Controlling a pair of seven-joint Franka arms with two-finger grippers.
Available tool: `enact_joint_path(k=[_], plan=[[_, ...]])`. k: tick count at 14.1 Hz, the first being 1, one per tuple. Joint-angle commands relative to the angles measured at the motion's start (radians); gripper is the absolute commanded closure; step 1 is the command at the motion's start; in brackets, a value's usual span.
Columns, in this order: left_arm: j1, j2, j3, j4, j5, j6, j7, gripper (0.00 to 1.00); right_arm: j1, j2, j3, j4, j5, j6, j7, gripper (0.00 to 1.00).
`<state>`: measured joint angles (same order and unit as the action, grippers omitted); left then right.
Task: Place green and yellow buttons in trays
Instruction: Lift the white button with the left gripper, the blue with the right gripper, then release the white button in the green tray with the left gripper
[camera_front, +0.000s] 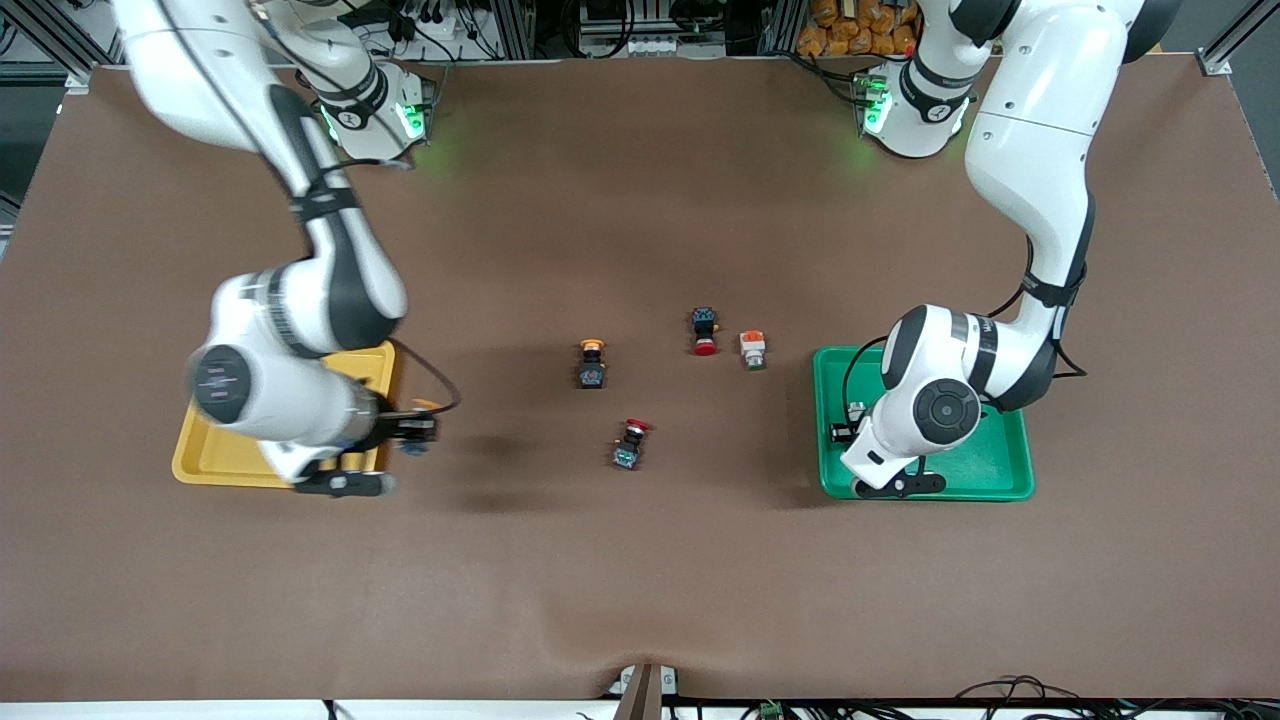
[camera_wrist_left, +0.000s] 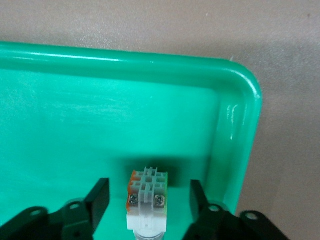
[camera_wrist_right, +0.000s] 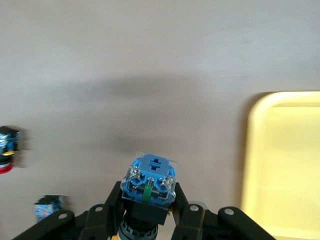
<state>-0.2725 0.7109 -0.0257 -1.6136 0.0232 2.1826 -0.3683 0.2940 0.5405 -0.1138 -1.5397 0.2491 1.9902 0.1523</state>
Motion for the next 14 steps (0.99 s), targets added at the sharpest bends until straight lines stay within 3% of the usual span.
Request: enact_joint_path(k=[1, 4, 8, 12, 14], plan=[[-0.008, -0.060, -0.010, -0.014, 0.017, -0.013, 0.002, 0.00, -0.123, -0.030, 0.020, -0.033, 0.002, -0.062, -0.092, 1.00], [-0.048, -0.088, -0.060, -0.011, 0.004, -0.032, -0.035, 0.00, -0.246, -0.034, 0.019, -0.034, 0.001, -0.154, -0.256, 1.00], [-0.051, -0.094, -0.175, -0.023, 0.006, -0.044, -0.227, 0.00, -0.399, 0.016, 0.019, -0.043, -0.063, -0.140, -0.457, 1.00], [-0.056, -0.134, -0.197, -0.138, 0.015, -0.015, -0.235, 0.00, -0.490, 0.114, 0.019, -0.027, -0.061, -0.047, -0.663, 1.00], [-0.074, -0.131, -0.218, -0.186, 0.012, 0.042, -0.254, 0.00, -0.492, 0.118, 0.019, -0.025, -0.062, -0.047, -0.672, 0.97]])
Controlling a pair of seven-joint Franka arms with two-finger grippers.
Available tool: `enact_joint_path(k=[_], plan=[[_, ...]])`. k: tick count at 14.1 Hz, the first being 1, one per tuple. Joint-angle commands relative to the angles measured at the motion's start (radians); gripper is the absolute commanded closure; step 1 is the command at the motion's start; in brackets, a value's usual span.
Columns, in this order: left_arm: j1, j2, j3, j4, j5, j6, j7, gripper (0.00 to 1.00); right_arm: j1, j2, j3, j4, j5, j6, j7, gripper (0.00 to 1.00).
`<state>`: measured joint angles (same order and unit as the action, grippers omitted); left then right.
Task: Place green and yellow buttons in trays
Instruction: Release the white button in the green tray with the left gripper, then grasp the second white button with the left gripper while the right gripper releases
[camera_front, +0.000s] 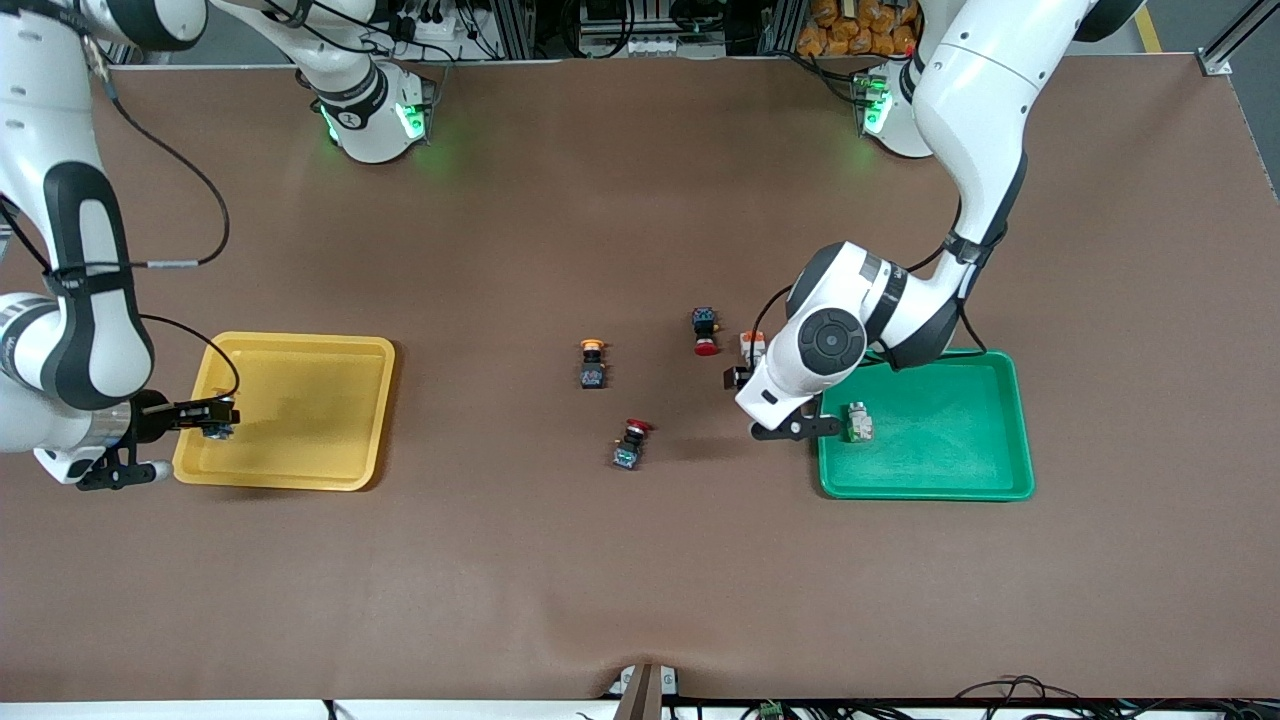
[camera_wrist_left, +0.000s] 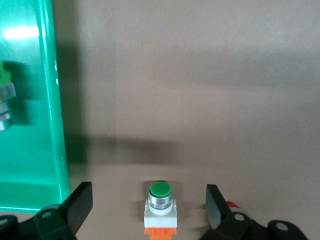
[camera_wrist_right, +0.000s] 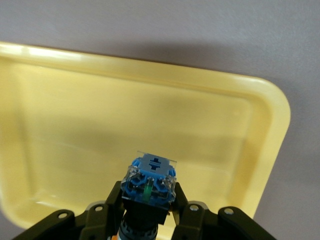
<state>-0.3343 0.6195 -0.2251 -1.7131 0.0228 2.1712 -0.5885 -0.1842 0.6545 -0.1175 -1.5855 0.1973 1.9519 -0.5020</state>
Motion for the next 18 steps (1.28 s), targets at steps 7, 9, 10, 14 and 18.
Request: enact_joint_path(k=[7, 9, 10, 14, 18], plan=[[-0.042, -0.058, -0.019, -0.187, 0.023, 0.096, -0.066, 0.00, -0.001, 0.002, 0.024, 0.022, -0.013, -0.014, -0.016, 0.00], [-0.034, -0.067, -0.019, -0.226, 0.023, 0.134, -0.065, 0.00, 0.005, -0.006, 0.027, 0.041, -0.010, -0.039, -0.013, 0.00], [-0.034, -0.072, -0.019, -0.240, 0.023, 0.148, -0.066, 0.00, 0.005, -0.012, 0.032, 0.061, -0.006, -0.091, -0.013, 0.00], [-0.042, -0.069, -0.020, -0.241, 0.023, 0.151, -0.066, 0.59, 0.061, -0.058, 0.042, 0.200, 0.002, -0.351, -0.004, 0.00], [-0.039, -0.083, -0.020, -0.234, 0.022, 0.141, -0.070, 1.00, 0.123, -0.124, 0.042, 0.206, 0.150, -0.434, 0.028, 0.00]])
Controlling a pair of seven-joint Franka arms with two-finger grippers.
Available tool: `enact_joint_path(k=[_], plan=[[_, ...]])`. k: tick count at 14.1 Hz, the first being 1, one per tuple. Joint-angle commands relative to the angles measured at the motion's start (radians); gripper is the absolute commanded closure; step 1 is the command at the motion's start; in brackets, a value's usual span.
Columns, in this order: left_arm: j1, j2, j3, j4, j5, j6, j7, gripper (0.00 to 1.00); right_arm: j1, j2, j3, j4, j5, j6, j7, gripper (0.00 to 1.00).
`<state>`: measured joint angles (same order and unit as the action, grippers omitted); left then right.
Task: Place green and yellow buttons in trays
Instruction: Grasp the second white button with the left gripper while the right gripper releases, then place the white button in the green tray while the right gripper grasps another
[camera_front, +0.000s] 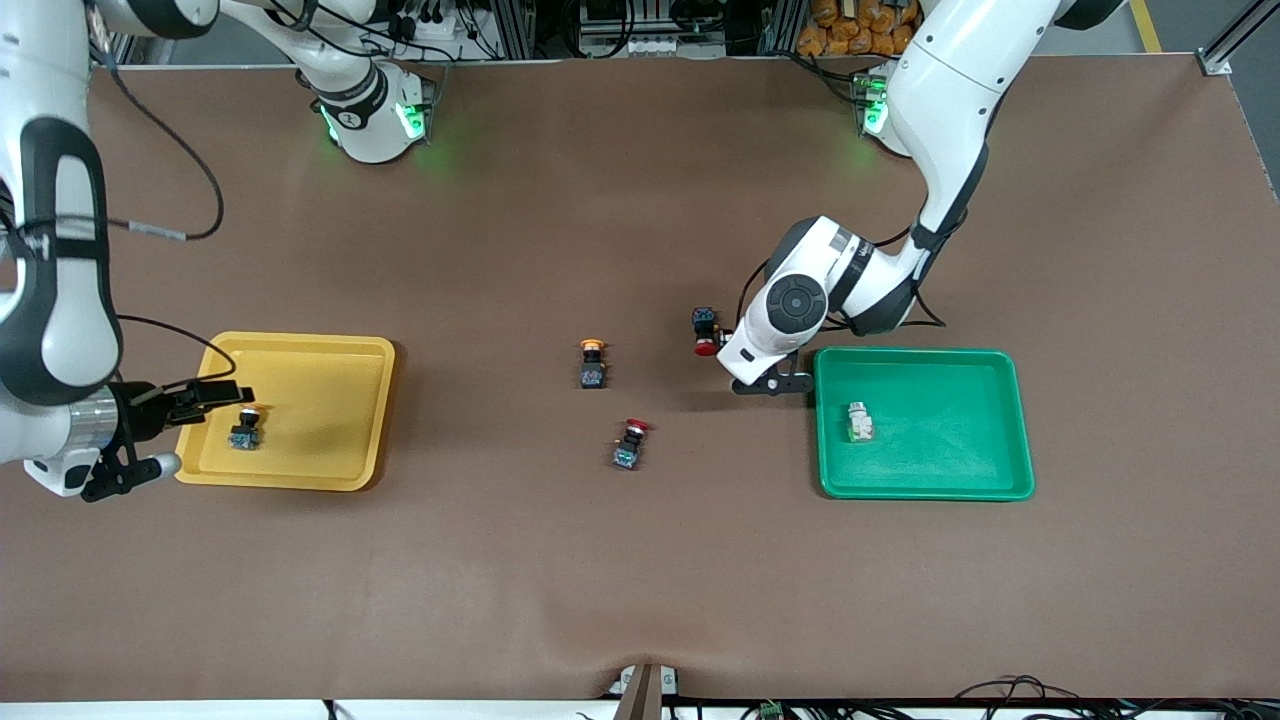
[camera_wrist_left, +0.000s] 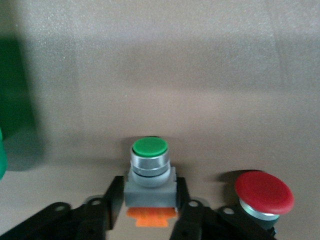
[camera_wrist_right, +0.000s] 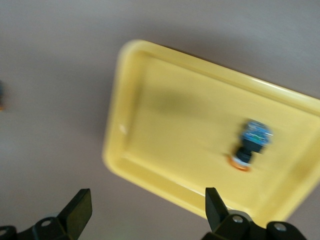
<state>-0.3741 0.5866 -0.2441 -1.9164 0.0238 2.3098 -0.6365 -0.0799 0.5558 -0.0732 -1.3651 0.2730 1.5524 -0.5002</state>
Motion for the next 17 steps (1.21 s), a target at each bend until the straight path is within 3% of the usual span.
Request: enact_joint_path(k=[1, 4, 6, 9, 12, 15, 17], plan=[[0.009, -0.074, -0.001, -0.026, 0.021, -0.016, -0.009, 1.00, 0.023, -0.025, -0.002, -0.017, 0.140, -0.061, 0.087, 0.00], [0.093, -0.149, -0.001, 0.014, 0.021, -0.174, 0.033, 1.00, 0.058, -0.025, -0.002, -0.017, 0.293, -0.112, 0.286, 0.00], [0.164, -0.172, 0.000, 0.026, 0.019, -0.193, 0.122, 1.00, 0.118, -0.027, -0.002, -0.020, 0.362, -0.120, 0.417, 0.00], [0.303, -0.145, 0.009, 0.043, 0.022, -0.179, 0.286, 1.00, 0.297, -0.024, -0.013, -0.029, 0.330, -0.089, 0.494, 0.00], [0.447, -0.085, 0.009, 0.059, 0.108, -0.115, 0.437, 1.00, 0.418, -0.014, -0.011, -0.132, 0.267, 0.126, 0.551, 0.00], [0.460, 0.025, 0.012, 0.109, 0.177, -0.023, 0.433, 1.00, 0.564, -0.011, -0.011, -0.257, 0.247, 0.347, 0.656, 0.00], [0.477, 0.039, 0.016, 0.109, 0.180, 0.006, 0.437, 1.00, 0.664, 0.004, -0.013, -0.324, 0.244, 0.498, 0.750, 0.00]])
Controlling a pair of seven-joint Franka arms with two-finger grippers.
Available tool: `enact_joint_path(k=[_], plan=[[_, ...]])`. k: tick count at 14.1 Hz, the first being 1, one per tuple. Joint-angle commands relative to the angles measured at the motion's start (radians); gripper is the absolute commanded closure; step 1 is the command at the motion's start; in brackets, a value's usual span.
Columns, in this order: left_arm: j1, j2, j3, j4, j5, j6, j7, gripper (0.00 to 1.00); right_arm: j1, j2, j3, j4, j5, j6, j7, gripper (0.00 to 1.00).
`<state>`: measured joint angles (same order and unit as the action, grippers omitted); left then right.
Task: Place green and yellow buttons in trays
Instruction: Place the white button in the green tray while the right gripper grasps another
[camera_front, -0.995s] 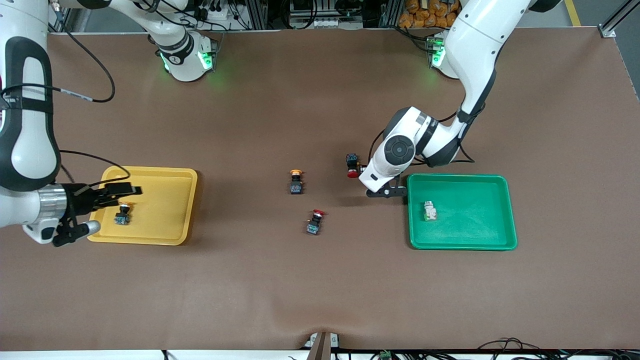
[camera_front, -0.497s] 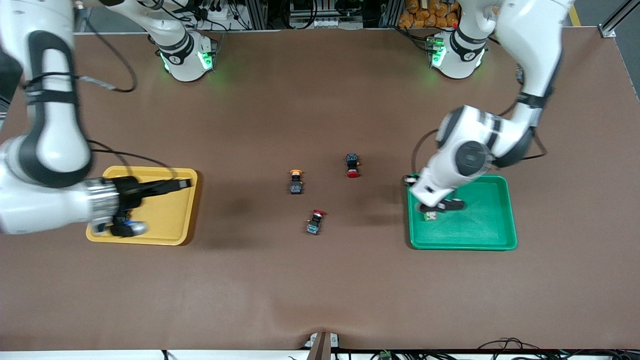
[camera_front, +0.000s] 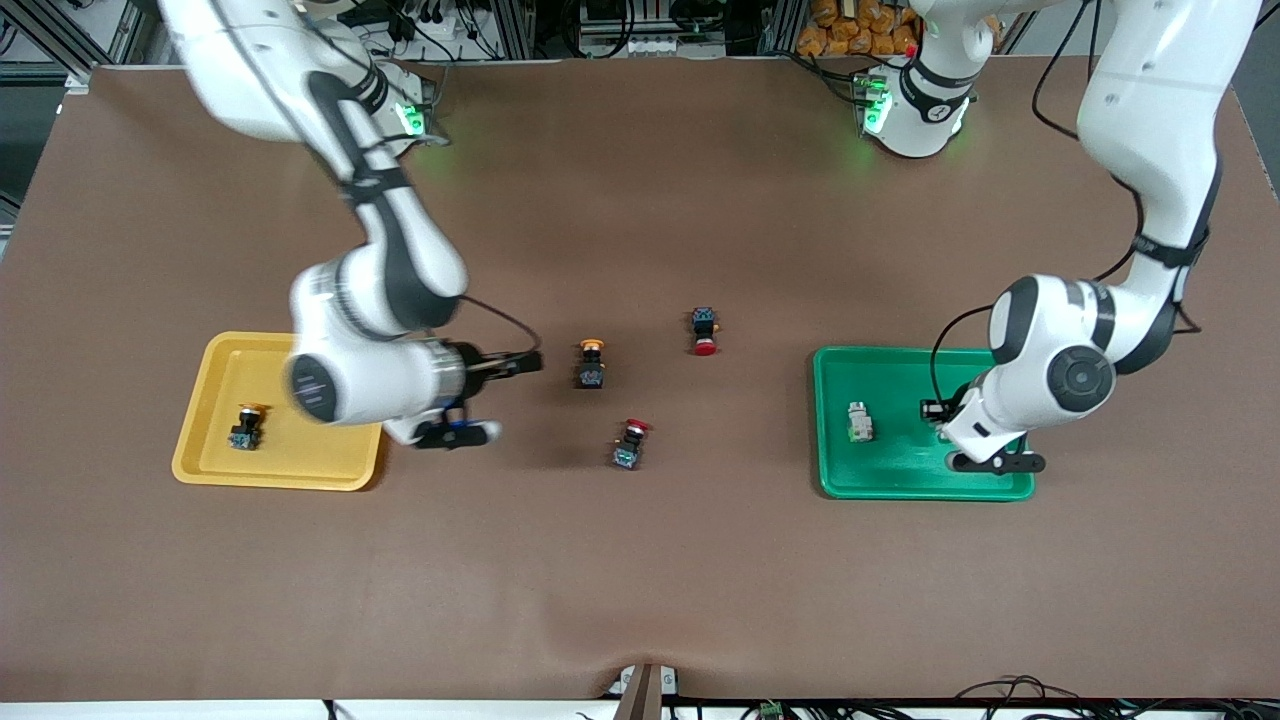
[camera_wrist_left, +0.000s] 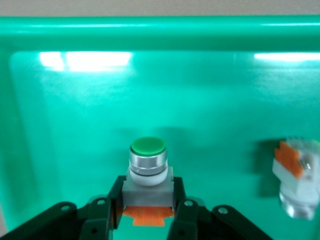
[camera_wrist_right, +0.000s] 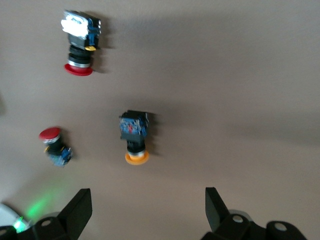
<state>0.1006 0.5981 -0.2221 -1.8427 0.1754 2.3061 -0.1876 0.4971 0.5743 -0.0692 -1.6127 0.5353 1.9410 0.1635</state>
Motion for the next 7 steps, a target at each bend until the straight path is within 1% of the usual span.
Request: enact_joint_path(k=[1, 2, 3, 4, 5, 7], plan=[[0.005, 0.025, -0.006, 0.034, 0.029, 0.009, -0.003, 1.00, 0.131, 0.002, -0.017, -0.085, -0.018, 0.168, 0.131, 0.00], [0.013, 0.025, -0.006, 0.031, 0.029, 0.009, -0.003, 1.00, 0.171, 0.028, -0.018, -0.085, -0.029, 0.215, 0.175, 0.00], [0.024, 0.025, -0.006, 0.031, 0.029, 0.009, -0.001, 0.99, 0.195, 0.056, -0.018, -0.082, -0.067, 0.258, 0.216, 0.00], [0.034, 0.031, -0.006, 0.034, 0.029, 0.010, 0.002, 0.65, 0.198, 0.068, -0.018, -0.082, -0.119, 0.288, 0.246, 0.00], [0.037, 0.035, -0.008, 0.036, 0.029, 0.010, 0.002, 0.01, 0.196, 0.082, -0.018, -0.079, -0.151, 0.292, 0.254, 0.00], [0.037, 0.031, -0.008, 0.031, 0.029, 0.009, 0.002, 0.00, 0.196, 0.108, -0.018, -0.078, -0.173, 0.326, 0.255, 0.00]])
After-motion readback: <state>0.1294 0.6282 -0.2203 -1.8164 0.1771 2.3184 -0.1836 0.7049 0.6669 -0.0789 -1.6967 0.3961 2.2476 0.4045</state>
